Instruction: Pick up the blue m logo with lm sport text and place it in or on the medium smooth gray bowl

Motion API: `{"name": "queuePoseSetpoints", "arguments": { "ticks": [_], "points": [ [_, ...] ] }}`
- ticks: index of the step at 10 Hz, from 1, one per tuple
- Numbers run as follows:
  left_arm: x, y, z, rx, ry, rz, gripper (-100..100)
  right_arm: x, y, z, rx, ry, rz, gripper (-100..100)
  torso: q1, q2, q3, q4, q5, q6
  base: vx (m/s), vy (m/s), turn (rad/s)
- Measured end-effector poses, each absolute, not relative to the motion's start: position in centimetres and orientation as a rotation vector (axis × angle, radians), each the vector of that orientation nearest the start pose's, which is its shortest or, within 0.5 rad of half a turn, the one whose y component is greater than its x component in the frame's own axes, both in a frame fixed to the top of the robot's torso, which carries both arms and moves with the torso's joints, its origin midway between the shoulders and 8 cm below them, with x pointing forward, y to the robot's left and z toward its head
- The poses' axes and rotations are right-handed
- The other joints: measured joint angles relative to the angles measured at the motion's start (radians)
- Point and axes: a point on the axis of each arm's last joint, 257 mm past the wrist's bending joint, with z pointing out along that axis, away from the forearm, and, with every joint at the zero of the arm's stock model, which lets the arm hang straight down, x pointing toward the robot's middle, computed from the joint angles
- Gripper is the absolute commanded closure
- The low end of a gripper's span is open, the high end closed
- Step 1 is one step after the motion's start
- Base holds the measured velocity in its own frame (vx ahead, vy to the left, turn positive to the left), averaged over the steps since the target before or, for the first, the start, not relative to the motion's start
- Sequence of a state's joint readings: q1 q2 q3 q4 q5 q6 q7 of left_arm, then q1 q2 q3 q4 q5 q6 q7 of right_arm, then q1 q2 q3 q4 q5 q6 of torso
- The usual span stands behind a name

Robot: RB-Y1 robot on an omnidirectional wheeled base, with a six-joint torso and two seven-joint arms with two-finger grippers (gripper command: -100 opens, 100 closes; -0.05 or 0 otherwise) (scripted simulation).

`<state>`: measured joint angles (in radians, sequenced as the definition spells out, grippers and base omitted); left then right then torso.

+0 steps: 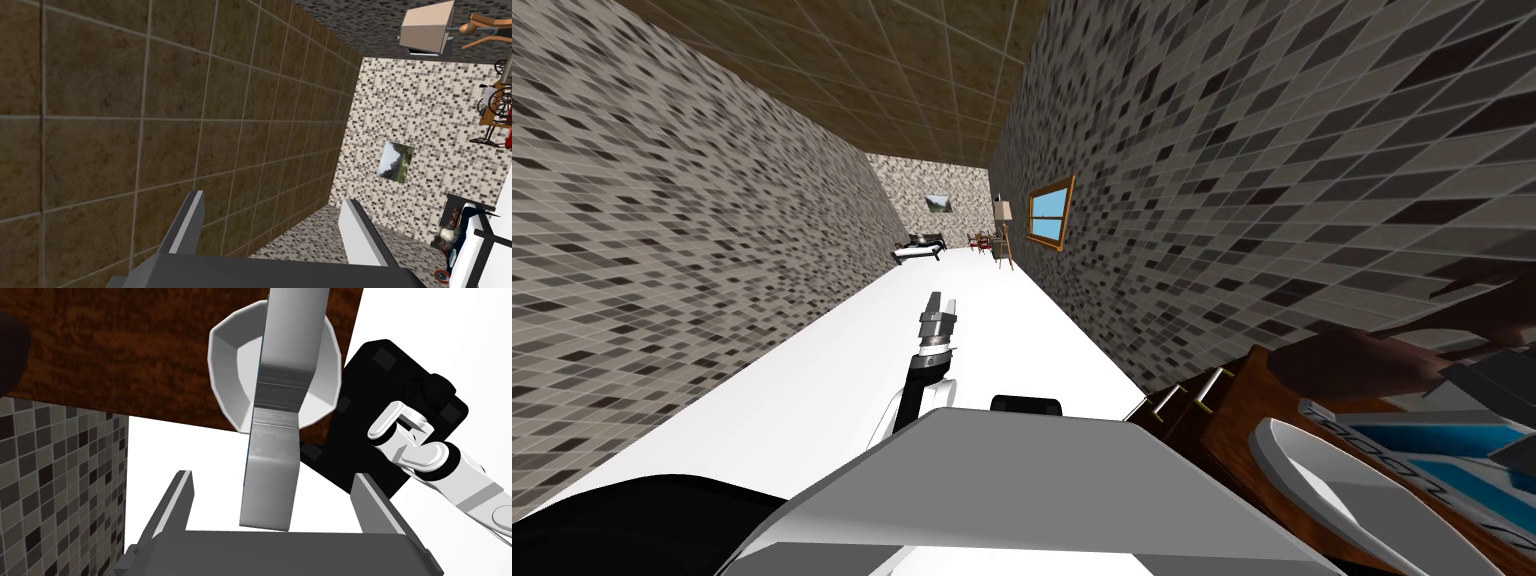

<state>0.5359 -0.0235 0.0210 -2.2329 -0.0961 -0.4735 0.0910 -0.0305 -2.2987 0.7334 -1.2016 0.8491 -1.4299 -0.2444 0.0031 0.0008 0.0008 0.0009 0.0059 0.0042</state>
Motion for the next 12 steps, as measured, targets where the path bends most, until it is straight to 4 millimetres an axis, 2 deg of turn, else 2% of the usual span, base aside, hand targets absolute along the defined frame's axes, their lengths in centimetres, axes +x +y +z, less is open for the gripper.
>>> {"name": "queuePoseSetpoints", "arguments": {
  "ticks": [1, 2, 3, 8, 9, 12],
  "points": [
    [35.4, 28.6, -1.4, -0.736, 0.696, -1.266, 0, 14.2, -65.9, -3.0, -0.995, 3.213, -0.089, -100, 0.0, 0.0, 0.0, 0.0, 0.0, 0.0, 0.0, 0.0, 0.0],
    [35.4, 28.6, -1.4, -0.736, 0.696, -1.266, 0, 14.2, -65.9, -3.0, -0.995, 3.213, -0.089, 0, 0.0, 0.001, 0.0, 0.0, 0.0, 0.0, 0.0, 0.0, 0.0],
    [35.4, 28.6, -1.4, -0.736, 0.696, -1.266, 0, 14.2, -65.9, -3.0, -0.995, 3.213, -0.089, -100, 0.0, 0.001, 0.0, 0.0, 0.0, 0.0, 0.01, -0.032, -0.016],
    [35.4, 28.6, -1.4, -0.736, 0.696, -1.266, 0, 14.1, -63.7, 1.0, -1.009, 3.209, -0.08, -100, -0.003, 0.0, 0.0, 0.0, -0.001, 0.0, 0.012, -0.048, -0.008],
    [35.4, 28.6, -1.4, -0.736, 0.696, -1.266, 0, 14.0, -63.6, 1.1, -1.01, 3.209, -0.077, 0, -0.002, 0.001, 0.0, 0.0, -0.001, 0.0, 0.0, 0.0, 0.0],
    [35.4, 28.6, -1.4, -0.736, 0.696, -1.266, 0, 14.0, -63.6, 1.1, -1.01, 3.209, -0.077, 0, 0.0, 0.001, 0.001, 0.0, 0.0, 0.0, 0.0, 0.0, 0.0]
  ]
}}
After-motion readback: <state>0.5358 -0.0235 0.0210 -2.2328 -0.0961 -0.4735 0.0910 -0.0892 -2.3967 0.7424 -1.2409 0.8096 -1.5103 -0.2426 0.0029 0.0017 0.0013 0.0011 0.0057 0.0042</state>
